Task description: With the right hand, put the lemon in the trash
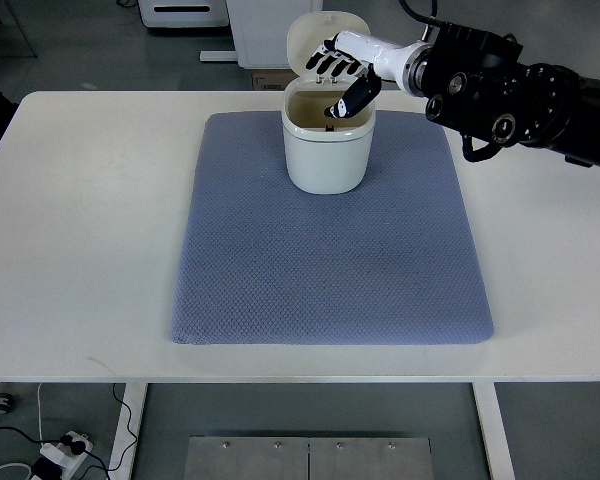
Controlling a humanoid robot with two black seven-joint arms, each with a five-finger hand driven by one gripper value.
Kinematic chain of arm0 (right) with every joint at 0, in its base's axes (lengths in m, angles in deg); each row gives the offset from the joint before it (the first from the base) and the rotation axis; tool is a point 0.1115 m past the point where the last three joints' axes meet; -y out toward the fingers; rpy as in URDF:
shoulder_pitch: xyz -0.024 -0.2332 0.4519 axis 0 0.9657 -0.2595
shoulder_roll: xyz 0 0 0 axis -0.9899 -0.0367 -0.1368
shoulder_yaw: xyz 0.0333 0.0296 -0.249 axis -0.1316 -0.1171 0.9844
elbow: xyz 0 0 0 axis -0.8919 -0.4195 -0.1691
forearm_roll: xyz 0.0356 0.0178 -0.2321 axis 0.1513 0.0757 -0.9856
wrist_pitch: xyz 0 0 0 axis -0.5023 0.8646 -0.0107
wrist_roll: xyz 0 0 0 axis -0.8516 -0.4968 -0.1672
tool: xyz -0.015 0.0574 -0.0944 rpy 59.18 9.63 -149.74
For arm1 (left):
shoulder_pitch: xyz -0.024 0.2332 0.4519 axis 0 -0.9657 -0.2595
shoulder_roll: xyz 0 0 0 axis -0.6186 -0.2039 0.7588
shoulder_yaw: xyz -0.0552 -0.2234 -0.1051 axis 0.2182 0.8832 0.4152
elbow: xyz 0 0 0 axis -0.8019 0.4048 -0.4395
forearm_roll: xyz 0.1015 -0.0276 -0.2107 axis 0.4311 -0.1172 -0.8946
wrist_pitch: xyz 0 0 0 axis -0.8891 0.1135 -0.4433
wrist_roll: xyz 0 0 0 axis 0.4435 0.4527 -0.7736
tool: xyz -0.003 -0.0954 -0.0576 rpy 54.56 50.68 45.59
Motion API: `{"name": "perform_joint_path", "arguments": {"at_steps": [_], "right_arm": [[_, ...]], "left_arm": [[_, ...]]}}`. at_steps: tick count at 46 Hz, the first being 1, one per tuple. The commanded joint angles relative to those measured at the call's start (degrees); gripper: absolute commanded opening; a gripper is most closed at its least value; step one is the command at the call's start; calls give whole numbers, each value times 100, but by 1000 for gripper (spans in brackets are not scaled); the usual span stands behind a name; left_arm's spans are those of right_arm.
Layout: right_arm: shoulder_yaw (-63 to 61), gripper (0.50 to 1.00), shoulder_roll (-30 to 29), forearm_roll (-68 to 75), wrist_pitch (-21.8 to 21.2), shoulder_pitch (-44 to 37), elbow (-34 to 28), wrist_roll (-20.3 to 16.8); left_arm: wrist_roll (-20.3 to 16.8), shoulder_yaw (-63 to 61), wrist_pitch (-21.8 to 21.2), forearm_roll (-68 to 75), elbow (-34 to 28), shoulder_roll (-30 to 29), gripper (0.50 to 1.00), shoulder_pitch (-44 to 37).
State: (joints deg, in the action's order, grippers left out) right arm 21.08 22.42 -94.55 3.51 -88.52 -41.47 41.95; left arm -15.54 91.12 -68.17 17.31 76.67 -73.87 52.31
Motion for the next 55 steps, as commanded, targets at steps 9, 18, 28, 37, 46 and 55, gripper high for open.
{"name": "perform_joint_path", "arguments": {"at_steps": [9, 18, 28, 37, 46, 55], "right_arm": [[9, 602, 17, -29, -35, -19, -36, 21], [9, 590, 175, -47, -167, -89, -80, 57], [27, 590, 799, -73, -492, -221, -229, 171], [36, 596, 1466, -196, -598, -274, -510, 373], [-87, 663, 2099, -143, -580, -178, -721, 391], [-1105, 901, 2600, -38, -554, 525, -721, 329]], "left_arm": [[0, 0, 1, 0, -1, 0, 1000, 0], [0, 0, 1, 0, -1, 0, 1000, 0], [0, 0, 1, 0, -1, 0, 1000, 0], [0, 0, 1, -8, -1, 0, 1000, 0], [0, 0, 1, 0, -1, 0, 1000, 0], [0, 0, 1, 0, -1, 0, 1000, 0]]}}
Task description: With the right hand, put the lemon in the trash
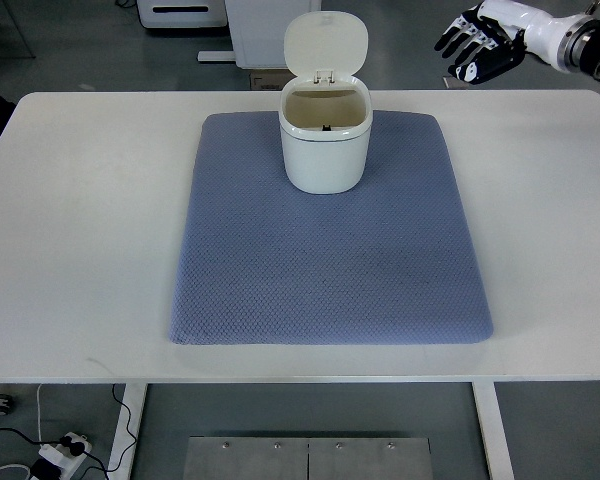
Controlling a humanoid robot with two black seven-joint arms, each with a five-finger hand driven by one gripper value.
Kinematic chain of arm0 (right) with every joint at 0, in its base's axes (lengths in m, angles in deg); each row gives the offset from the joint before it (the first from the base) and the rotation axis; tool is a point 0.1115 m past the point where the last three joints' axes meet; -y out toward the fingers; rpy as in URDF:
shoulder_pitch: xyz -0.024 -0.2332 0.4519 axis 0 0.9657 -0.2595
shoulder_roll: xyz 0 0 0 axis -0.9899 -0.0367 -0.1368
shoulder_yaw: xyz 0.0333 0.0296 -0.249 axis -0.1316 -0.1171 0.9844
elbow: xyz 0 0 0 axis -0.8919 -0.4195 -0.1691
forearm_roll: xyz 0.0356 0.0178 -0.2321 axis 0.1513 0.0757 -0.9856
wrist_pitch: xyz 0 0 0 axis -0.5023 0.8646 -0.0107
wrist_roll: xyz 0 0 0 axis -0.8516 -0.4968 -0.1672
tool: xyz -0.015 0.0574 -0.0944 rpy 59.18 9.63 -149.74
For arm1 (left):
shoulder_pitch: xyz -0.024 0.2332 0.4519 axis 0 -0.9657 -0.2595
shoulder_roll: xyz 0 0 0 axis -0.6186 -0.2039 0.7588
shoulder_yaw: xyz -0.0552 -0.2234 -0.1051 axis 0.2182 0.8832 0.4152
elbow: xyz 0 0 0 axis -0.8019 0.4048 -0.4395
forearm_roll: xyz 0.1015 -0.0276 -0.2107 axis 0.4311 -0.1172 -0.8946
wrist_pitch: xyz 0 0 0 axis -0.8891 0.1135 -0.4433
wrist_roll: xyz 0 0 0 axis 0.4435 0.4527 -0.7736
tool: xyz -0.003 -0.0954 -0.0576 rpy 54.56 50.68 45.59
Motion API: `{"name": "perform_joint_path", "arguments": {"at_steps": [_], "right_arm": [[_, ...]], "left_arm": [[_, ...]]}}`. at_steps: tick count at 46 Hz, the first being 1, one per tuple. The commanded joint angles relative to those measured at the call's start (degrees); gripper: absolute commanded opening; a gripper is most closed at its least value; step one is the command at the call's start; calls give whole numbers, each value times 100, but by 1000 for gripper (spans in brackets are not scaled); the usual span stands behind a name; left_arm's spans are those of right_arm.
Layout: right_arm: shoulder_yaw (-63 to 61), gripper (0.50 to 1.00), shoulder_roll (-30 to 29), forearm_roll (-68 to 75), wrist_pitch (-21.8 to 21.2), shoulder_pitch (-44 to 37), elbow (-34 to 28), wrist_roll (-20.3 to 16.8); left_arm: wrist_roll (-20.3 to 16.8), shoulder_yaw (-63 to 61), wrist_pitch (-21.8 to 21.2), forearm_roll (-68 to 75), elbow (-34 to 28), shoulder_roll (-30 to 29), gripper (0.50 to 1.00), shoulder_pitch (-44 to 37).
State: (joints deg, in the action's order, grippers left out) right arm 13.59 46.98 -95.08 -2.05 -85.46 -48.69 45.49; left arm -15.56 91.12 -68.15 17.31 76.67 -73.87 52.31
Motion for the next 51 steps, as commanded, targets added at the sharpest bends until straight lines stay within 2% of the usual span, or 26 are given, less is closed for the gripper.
{"name": "perform_joint_path", "arguments": {"at_steps": [1, 3, 8, 23, 40, 51], "right_arm": [[-480, 932, 179, 15, 3, 290, 2, -43], [-717, 983, 249, 15, 3, 439, 10, -78], [-1288, 995, 364, 15, 20, 861, 10, -95], [-2950, 1000, 390, 15, 47, 1907, 72, -52], [-4320, 1000, 311, 15, 47, 2952, 564, -43], [-5631, 1000, 329, 15, 38, 3639, 661, 177]], "left_arm": [[1, 0, -1, 0, 8, 0, 1000, 0], [1, 0, -1, 0, -1, 0, 1000, 0], [1, 0, -1, 0, 8, 0, 1000, 0], [1, 0, -1, 0, -1, 0, 1000, 0], [1, 0, -1, 0, -1, 0, 1000, 0], [1, 0, -1, 0, 8, 0, 1000, 0]]}}
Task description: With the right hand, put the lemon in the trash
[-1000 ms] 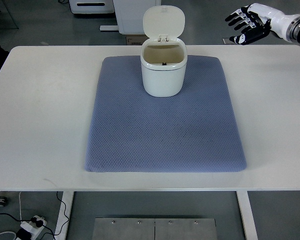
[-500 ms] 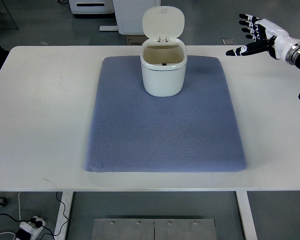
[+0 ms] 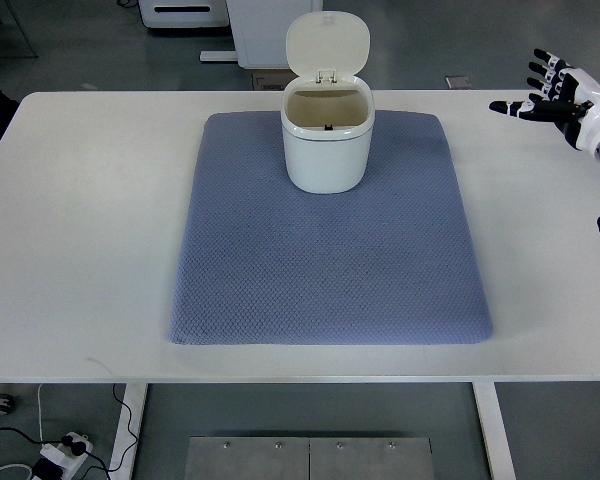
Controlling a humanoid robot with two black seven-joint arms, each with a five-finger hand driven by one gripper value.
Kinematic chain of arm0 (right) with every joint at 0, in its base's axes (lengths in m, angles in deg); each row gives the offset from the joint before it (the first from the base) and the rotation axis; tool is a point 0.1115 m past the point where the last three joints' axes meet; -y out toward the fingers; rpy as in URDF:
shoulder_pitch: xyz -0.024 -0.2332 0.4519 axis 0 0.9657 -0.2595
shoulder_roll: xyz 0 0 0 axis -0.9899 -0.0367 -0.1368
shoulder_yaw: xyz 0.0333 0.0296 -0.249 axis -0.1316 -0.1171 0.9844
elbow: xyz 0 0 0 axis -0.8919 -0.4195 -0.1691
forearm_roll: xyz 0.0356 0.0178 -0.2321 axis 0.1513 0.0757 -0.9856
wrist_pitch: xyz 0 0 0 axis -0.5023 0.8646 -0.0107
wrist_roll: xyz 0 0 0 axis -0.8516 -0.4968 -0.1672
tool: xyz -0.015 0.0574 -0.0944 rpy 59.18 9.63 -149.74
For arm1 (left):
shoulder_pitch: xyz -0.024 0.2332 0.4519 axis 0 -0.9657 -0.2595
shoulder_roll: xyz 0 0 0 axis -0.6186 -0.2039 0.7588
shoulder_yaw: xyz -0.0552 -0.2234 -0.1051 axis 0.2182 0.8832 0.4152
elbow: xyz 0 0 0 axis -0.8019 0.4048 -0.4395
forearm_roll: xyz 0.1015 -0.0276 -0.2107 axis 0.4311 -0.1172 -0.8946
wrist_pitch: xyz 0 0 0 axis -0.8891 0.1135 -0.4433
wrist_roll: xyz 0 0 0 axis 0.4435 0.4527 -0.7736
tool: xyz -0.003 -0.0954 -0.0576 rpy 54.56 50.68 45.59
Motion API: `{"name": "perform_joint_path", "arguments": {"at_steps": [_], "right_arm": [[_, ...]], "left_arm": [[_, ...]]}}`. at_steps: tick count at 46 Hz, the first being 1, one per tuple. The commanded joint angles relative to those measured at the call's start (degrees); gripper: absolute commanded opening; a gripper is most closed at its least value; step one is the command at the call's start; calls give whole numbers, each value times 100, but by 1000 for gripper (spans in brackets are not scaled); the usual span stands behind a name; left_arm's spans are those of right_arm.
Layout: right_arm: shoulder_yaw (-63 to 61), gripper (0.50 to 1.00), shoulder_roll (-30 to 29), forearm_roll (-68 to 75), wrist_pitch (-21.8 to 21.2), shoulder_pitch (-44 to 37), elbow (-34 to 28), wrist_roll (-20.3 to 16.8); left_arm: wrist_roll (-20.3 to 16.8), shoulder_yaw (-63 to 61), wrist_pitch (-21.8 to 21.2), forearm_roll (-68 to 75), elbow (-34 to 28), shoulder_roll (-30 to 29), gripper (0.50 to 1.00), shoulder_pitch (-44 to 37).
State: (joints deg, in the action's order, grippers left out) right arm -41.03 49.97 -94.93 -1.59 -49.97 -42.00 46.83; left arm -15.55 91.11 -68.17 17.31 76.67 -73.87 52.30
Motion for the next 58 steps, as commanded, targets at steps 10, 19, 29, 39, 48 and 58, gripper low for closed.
{"name": "perform_joint_path", "arguments": {"at_steps": [10, 19, 29, 39, 48, 58], "right_arm": [[-196, 1000, 66, 9, -53, 107, -44, 35], [-889, 1000, -356, 26, 0, 291, -44, 70], [-1742, 1000, -1129, 26, 281, 573, 96, 263], [-2252, 1000, -1586, 167, 316, 590, 307, 395], [-2419, 1000, -1832, 176, 308, 810, 369, 404], [-2622, 1000, -1956, 176, 299, 1039, 351, 430]], "left_arm": [[0, 0, 1, 0, -1, 0, 1000, 1], [0, 0, 1, 0, -1, 0, 1000, 1], [0, 0, 1, 0, -1, 0, 1000, 1], [0, 0, 1, 0, -1, 0, 1000, 1], [0, 0, 1, 0, 7, 0, 1000, 1], [0, 0, 1, 0, -1, 0, 1000, 1]]}}
